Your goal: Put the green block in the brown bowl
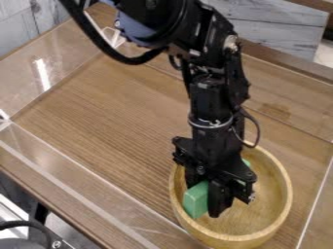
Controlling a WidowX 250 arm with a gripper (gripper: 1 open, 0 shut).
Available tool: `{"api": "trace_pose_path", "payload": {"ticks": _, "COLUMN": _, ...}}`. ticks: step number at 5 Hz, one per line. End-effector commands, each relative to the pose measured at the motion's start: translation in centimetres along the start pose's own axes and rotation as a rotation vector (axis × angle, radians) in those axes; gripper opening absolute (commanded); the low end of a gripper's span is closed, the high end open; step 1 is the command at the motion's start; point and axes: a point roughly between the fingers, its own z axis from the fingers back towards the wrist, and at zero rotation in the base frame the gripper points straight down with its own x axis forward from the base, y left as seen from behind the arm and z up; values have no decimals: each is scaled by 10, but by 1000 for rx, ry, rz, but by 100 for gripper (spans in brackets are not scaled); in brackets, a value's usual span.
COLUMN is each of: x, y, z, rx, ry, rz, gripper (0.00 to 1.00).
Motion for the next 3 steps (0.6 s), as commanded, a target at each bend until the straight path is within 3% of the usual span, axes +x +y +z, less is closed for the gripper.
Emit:
{"api": "trace_pose_path", "payload": {"ticks": 1, "x": 7, "y": 0, "z": 9, "rx": -11, "ry": -28, "rz": -7, "gripper": 0}}
{"api": "trace_pose_path", "payload": {"ticks": 3, "x": 5, "y": -1, "z": 7, "rx": -28, "ry": -13, "rz": 0, "gripper": 0}}
